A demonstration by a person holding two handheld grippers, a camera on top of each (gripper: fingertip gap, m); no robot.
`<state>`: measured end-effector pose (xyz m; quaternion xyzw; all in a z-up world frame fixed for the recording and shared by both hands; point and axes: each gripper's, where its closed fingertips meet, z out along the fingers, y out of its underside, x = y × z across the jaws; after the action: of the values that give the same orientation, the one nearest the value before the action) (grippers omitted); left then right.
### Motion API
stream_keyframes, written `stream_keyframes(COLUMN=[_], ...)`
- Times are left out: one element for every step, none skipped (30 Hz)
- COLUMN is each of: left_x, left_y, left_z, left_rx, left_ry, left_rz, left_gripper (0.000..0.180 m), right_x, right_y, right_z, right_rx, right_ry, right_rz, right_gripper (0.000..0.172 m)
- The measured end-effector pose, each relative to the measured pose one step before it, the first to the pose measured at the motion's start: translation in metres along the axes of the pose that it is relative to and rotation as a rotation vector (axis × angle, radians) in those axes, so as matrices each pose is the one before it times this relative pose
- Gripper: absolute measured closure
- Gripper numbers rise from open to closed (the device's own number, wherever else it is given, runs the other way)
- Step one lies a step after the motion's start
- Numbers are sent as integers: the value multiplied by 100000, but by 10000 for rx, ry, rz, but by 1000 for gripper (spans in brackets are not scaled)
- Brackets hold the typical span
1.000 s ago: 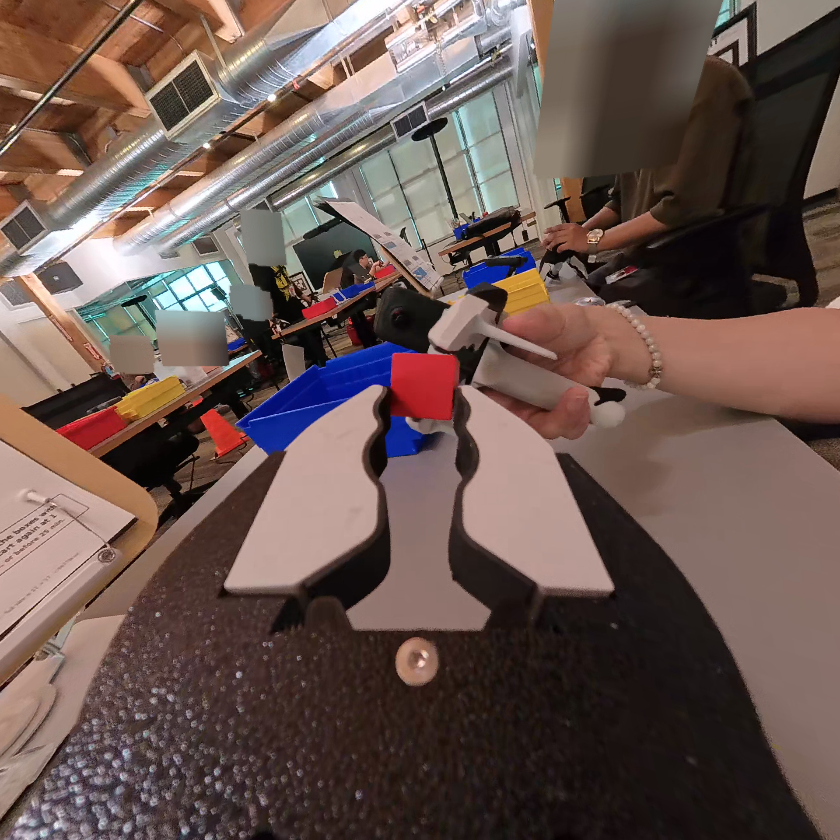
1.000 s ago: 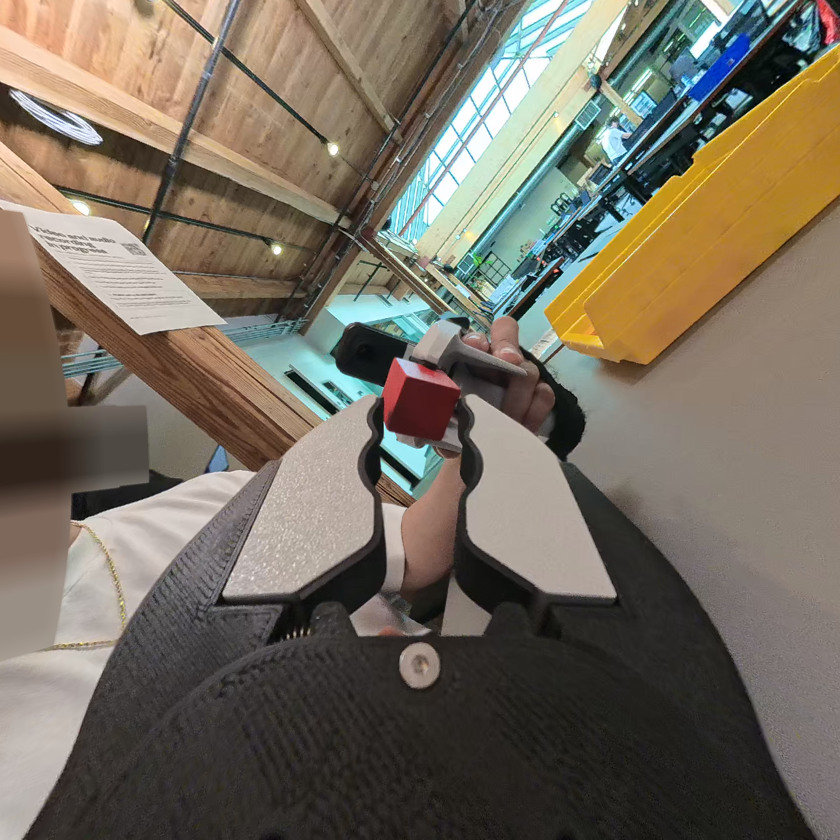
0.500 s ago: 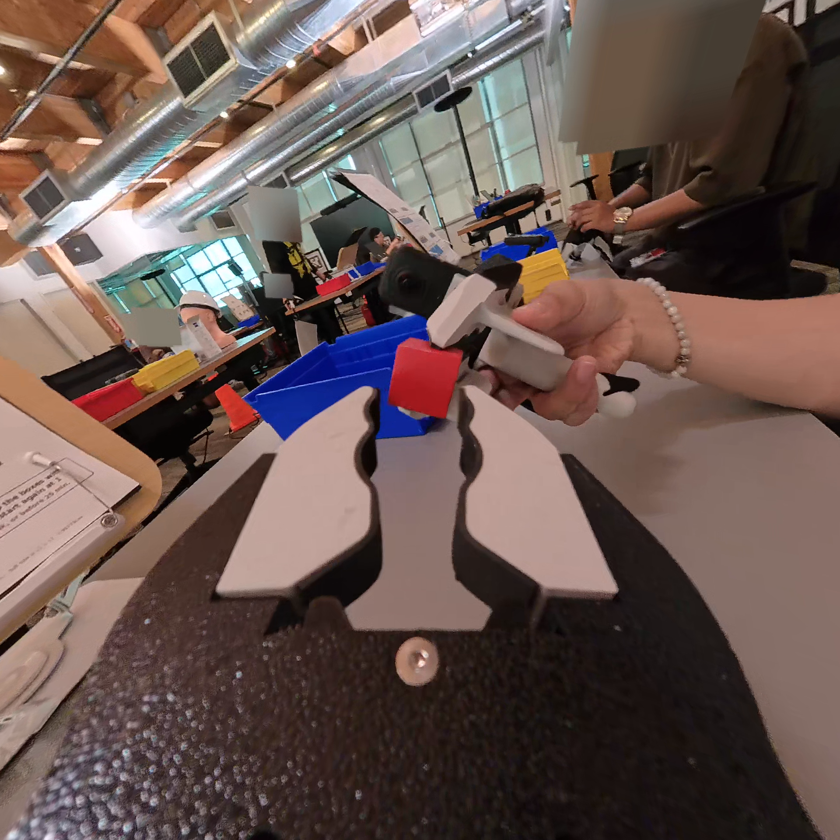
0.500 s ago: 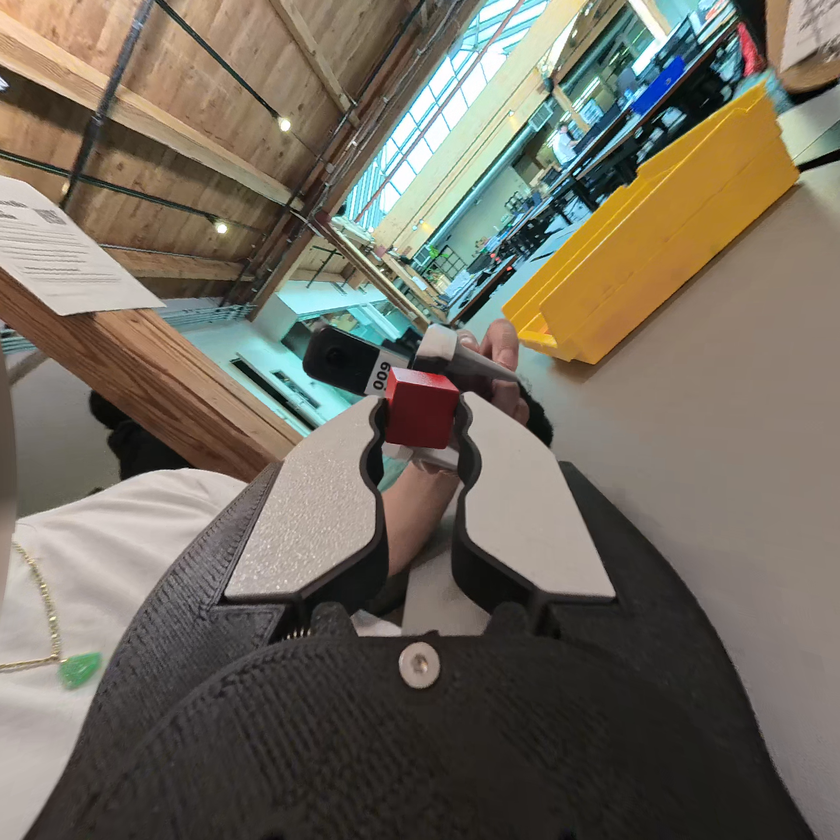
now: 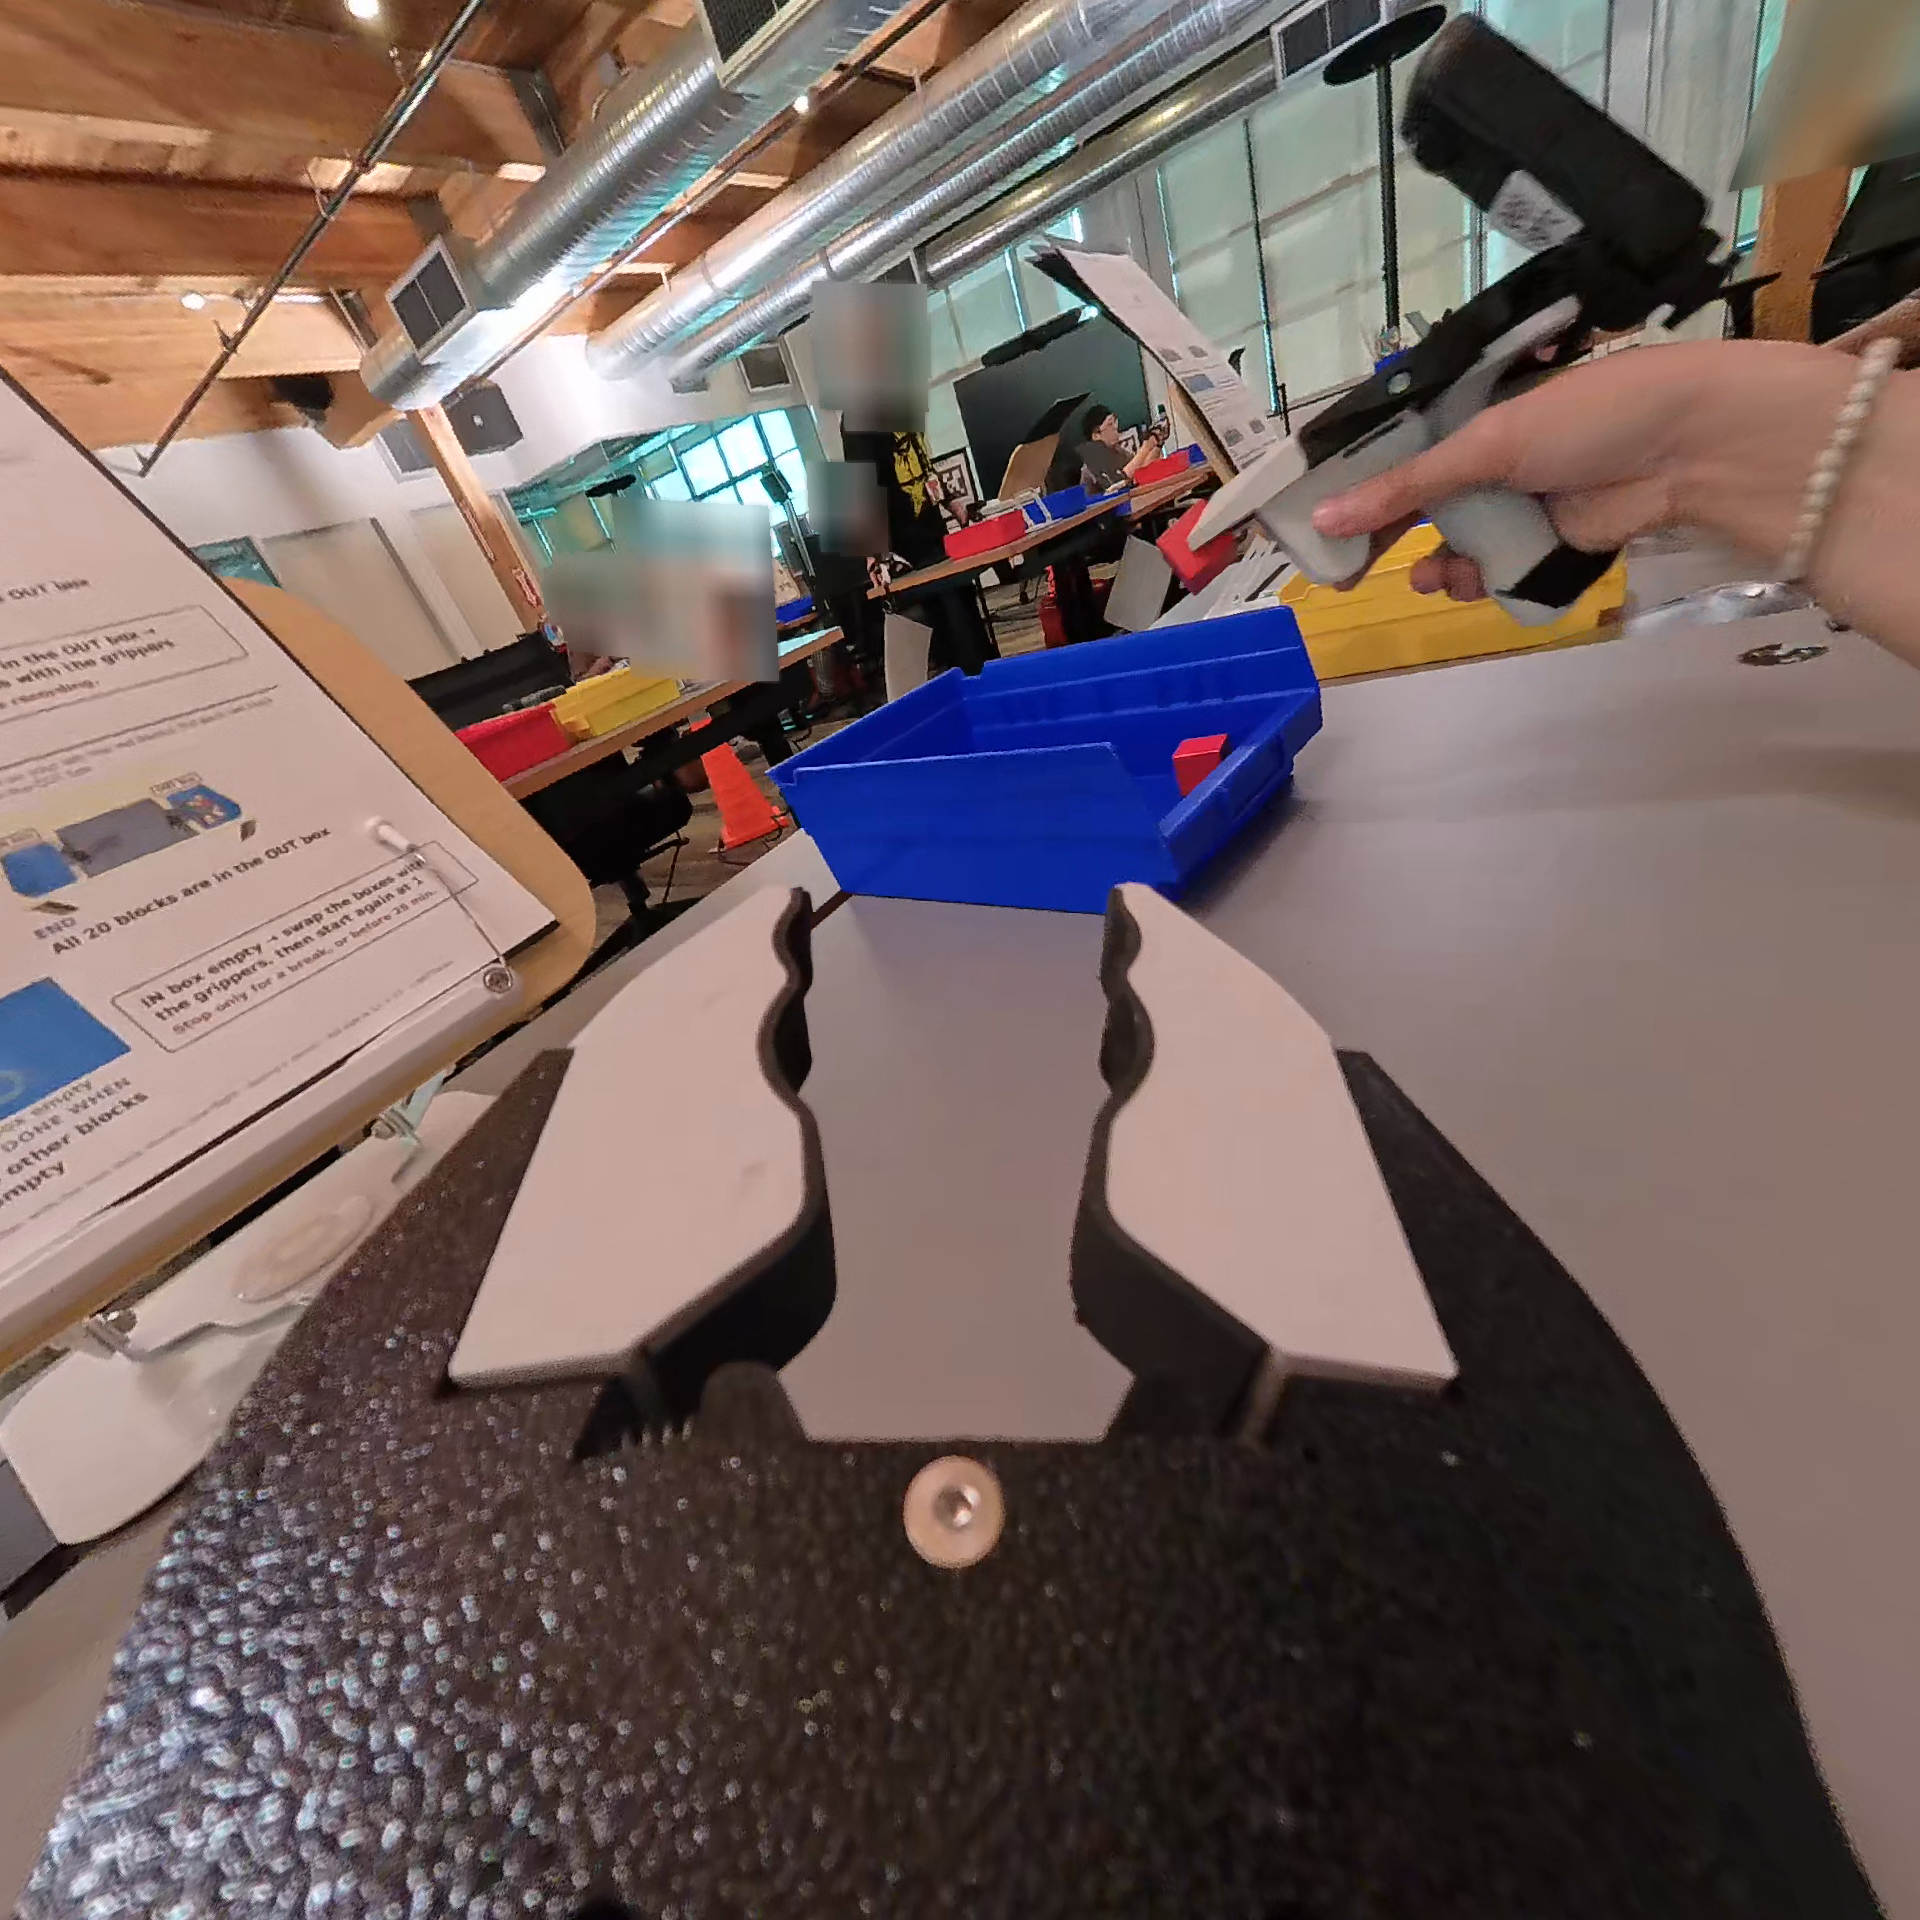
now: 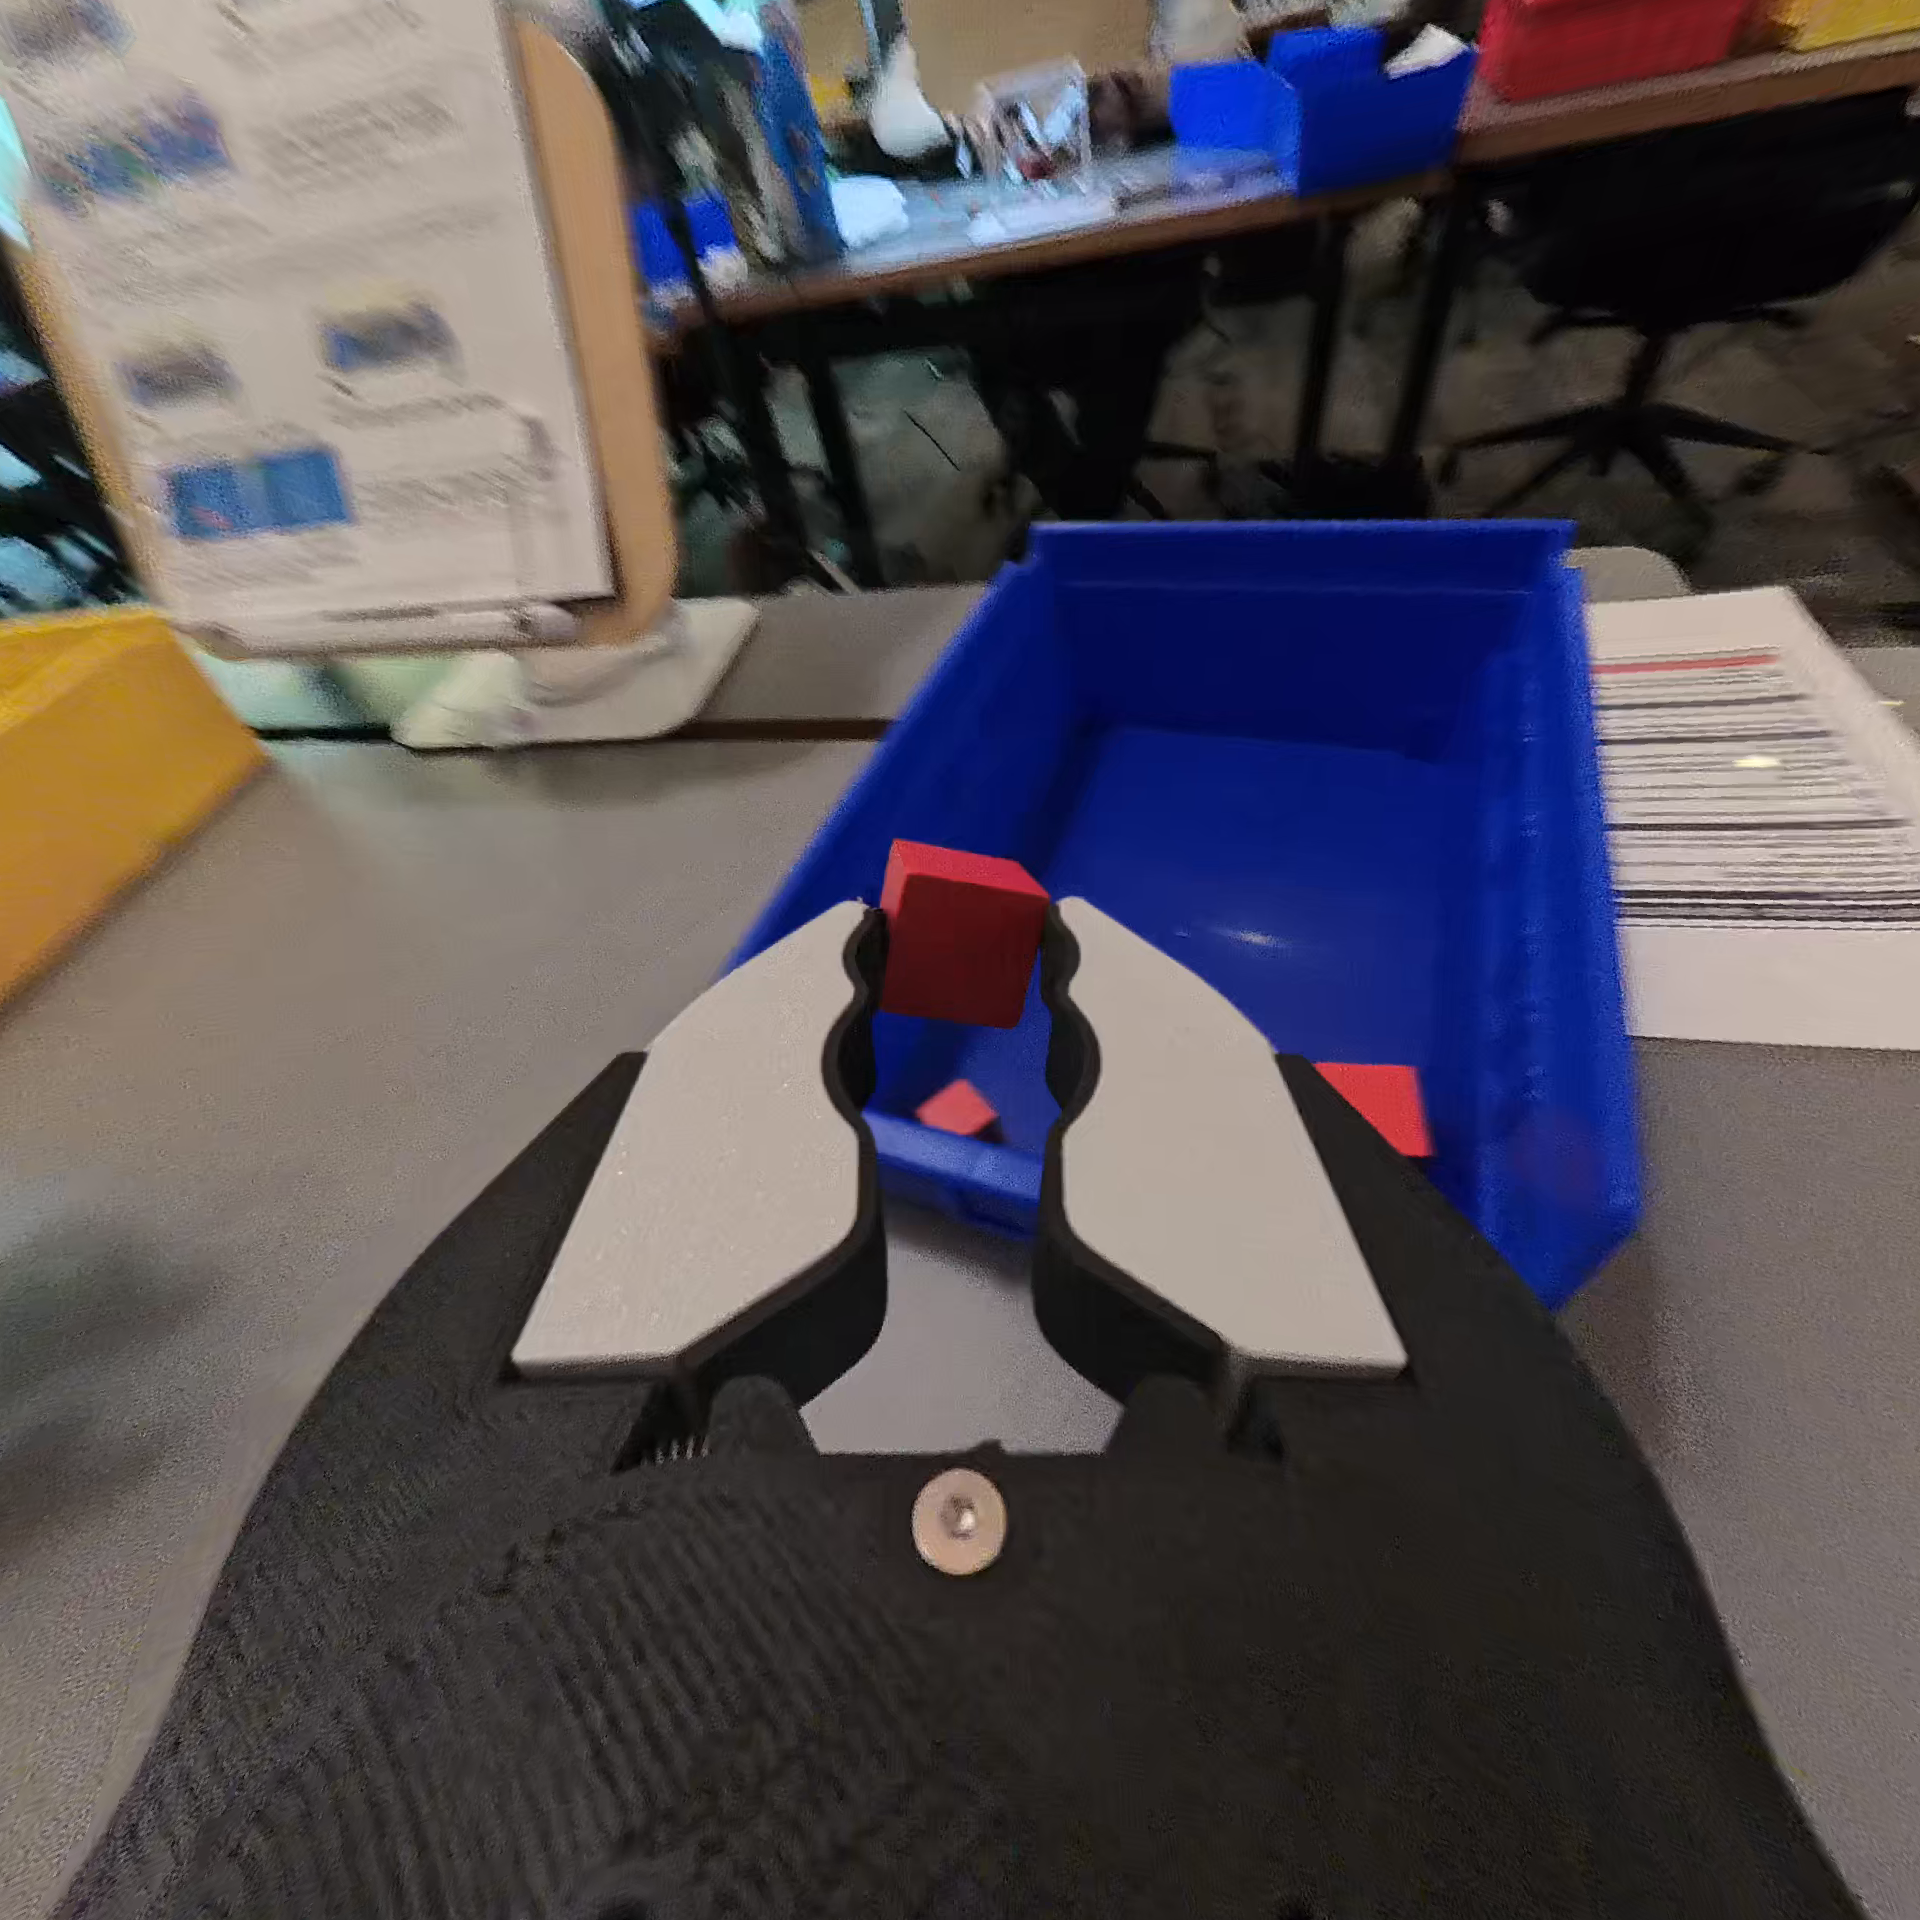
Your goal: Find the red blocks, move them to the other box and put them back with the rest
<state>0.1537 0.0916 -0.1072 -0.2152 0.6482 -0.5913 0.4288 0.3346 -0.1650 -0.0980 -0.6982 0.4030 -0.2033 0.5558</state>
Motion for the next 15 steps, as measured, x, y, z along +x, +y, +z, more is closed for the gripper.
stream_keyframes(left_x=[6,-7,28,43,-20,-67,-72,-57,-49,-80,-95,-75,-76,-88,-69], left_y=[166,172,225,271,290,285,272,203,131,46,8,12,23,22,-14], left_z=[80,77,57,49,25,21,6,6,-13,-20,-25,-30,-33,-24,-15], left_rx=[-34,-53,-103,-138,-133,-112,-89,-49,-6,23,36,17,-8,-6,6], left_ry=[-4,-30,3,18,-24,-44,-25,-4,12,2,-20,-5,-15,-37,-20], left_rz=[-61,-1,61,105,123,98,25,-59,-108,-116,-95,-61,-29,-8,-10], left_gripper=[128,128,128,128,128,128,129,129,129,129,129,129,129,129,129], right_x=[1358,1329,1182,914,834,754,638,548,508,369,312,370,412,217,98], right_y=[-41,83,135,222,337,270,198,200,123,111,27,-15,155,348,236], right_z=[1000,1226,1397,1508,1448,1354,1179,1021,877,745,576,464,426,383,312], right_rx=[-476,-543,-548,-537,-571,-489,-411,-384,-314,-277,-197,-144,-237,-337,-278], right_ry=[433,439,372,225,219,243,248,255,271,213,215,301,340,200,121], right_rz=[-371,-375,-347,-235,-104,-119,-132,-188,-192,-157,-167,-223,-267,-266,-199], right_gripper=[142,142,142,142,142,142,142,142,142,142,142,142,142,141,141])
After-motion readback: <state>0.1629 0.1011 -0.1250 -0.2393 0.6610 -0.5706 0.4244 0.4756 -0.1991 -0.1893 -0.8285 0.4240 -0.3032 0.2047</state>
